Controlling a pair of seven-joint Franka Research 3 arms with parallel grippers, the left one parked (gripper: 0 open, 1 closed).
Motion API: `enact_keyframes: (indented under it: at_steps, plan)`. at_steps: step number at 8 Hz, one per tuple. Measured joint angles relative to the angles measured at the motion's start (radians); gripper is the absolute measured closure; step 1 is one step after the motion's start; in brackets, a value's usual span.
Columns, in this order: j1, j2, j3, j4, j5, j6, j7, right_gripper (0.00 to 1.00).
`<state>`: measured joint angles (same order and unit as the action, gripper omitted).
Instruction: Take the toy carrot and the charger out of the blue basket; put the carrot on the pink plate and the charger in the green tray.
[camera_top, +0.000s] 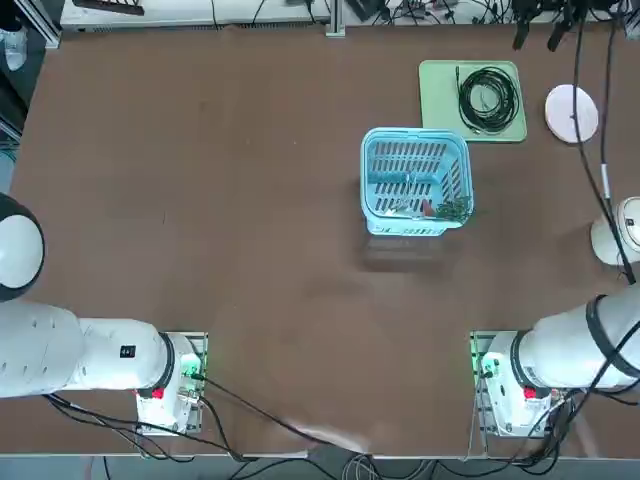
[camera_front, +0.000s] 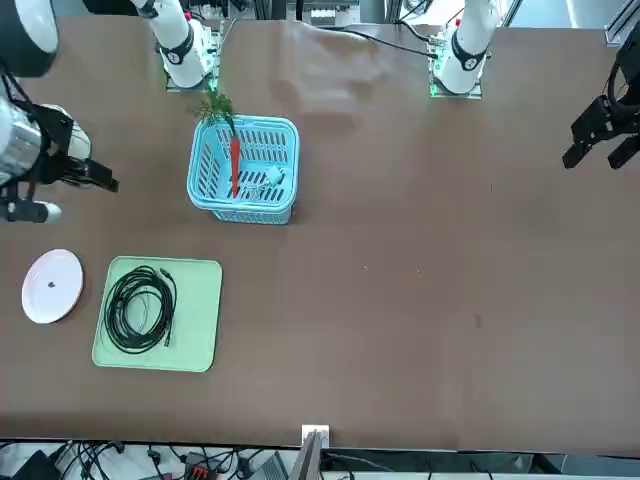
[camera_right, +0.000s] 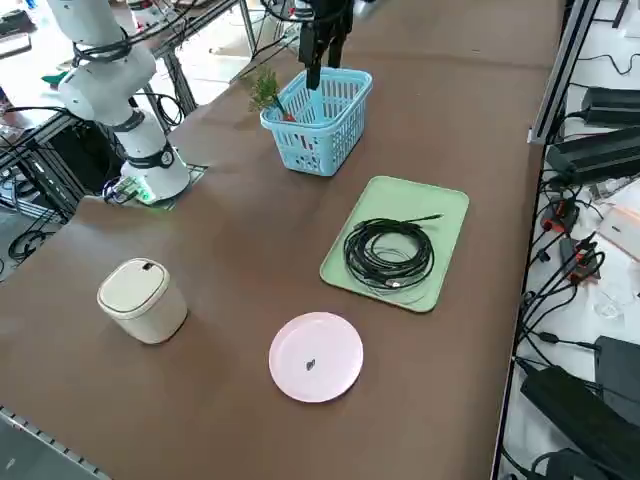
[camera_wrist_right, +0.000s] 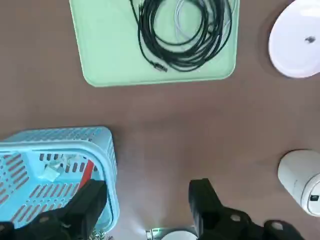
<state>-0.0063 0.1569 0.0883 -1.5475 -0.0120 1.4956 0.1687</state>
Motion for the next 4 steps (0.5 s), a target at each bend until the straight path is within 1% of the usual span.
enact_keyframes:
  at_steps: [1,2,4]
  plan:
    - [0.025,-0.036,0.002,-0.093,0.001,0.080,0.020,0.00]
    - [0.059,-0.091,0.004,-0.210,0.003,0.175,0.077,0.00]
    - [0.170,-0.200,0.009,-0.455,0.005,0.372,0.233,0.00]
